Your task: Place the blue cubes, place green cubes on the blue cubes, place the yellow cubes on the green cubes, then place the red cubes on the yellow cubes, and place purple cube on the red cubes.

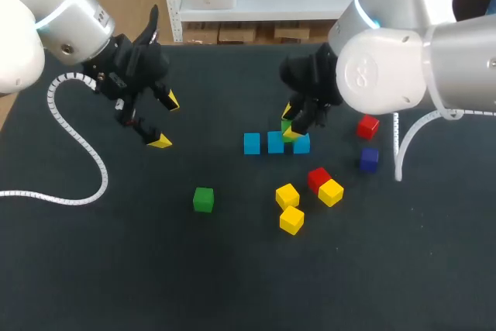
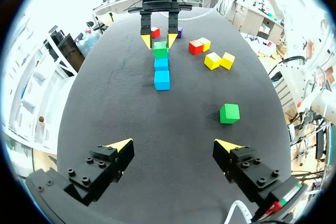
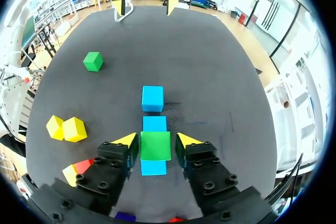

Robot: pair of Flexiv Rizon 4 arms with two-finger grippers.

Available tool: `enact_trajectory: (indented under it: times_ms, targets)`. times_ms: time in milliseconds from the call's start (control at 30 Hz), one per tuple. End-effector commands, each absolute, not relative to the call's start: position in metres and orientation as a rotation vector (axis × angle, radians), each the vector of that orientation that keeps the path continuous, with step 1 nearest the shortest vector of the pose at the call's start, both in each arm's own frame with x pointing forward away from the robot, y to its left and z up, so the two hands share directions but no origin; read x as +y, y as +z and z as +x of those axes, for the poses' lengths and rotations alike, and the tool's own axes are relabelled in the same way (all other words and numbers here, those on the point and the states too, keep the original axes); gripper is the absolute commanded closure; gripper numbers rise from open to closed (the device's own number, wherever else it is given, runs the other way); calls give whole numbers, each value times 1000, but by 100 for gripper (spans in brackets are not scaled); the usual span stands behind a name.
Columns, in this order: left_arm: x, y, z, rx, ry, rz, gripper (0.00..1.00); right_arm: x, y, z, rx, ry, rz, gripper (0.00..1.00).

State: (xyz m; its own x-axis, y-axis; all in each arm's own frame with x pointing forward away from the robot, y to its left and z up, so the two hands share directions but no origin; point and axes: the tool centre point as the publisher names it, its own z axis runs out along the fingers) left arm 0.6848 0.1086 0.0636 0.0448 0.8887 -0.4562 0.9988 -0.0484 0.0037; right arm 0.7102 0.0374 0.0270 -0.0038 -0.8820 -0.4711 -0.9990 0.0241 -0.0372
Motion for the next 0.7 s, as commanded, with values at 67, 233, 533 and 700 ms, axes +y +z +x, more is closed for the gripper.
enact_trajectory:
  times_ms: [67, 233, 533, 700]
  targets:
    - [109, 63, 686, 1909, -483, 2011, 0, 35, 31, 711, 1945, 451, -1918, 2]
    - [109, 63, 686, 1909, -483, 2011, 0, 31, 52, 704, 1940, 522, -1879, 0]
    - [109, 63, 686, 1909, -483, 2011, 0, -4, 99, 696, 1863, 666, -1776, 0]
    - [109, 63, 686, 1909, -483, 2011, 0, -37, 115, 696, 1733, 779, -1730, 0]
